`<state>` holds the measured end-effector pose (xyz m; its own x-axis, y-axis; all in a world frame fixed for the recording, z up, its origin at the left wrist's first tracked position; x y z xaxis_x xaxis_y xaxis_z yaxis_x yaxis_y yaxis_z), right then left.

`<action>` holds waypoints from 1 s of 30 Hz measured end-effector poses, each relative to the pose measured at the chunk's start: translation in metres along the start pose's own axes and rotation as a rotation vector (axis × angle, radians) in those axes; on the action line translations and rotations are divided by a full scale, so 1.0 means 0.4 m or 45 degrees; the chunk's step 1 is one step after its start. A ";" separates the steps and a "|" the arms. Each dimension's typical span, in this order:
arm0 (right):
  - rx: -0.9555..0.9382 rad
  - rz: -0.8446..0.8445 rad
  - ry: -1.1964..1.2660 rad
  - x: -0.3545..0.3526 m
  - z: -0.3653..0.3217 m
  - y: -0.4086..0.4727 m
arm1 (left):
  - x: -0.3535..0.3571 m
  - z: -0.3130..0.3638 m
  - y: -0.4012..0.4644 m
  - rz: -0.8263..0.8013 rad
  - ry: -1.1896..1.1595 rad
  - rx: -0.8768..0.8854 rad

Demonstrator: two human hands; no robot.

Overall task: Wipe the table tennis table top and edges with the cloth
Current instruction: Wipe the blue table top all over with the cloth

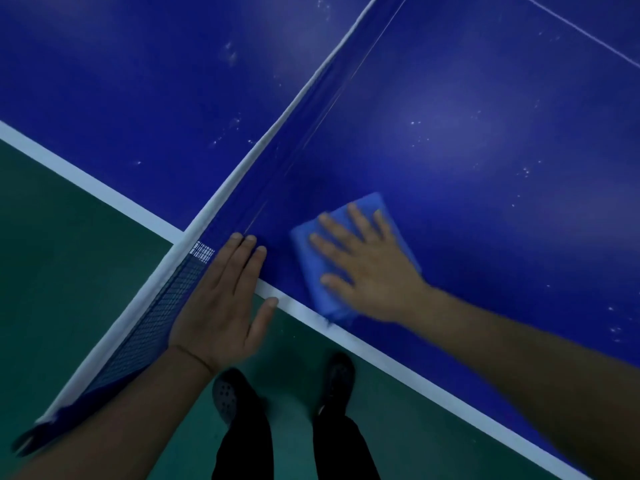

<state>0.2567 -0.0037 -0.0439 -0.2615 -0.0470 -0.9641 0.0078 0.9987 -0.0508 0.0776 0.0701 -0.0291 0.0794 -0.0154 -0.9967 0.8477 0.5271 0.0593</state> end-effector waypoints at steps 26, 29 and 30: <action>-0.043 -0.024 0.006 0.003 -0.069 0.088 | -0.031 0.004 -0.124 0.041 -0.081 -0.088; 0.352 0.008 -0.018 -0.032 0.038 0.153 | -0.027 -0.001 -0.161 0.026 -0.101 -0.161; 0.456 0.022 0.001 -0.029 0.025 0.167 | -0.025 -0.003 -0.166 0.028 -0.110 -0.177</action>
<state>0.2700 0.0634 -0.0388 -0.2590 -0.0302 -0.9654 0.3502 0.9286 -0.1230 0.0199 0.0365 -0.0233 0.1466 -0.0726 -0.9865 0.7653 0.6402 0.0666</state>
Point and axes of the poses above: each hand's wrist, its own y-axis towards the middle knuckle, its own x-axis out of the palm, z = x × y, the point moved 8 cm from there along y, towards the middle knuckle, and after that the axes turned 12 degrees about y, right-handed, at the moved point
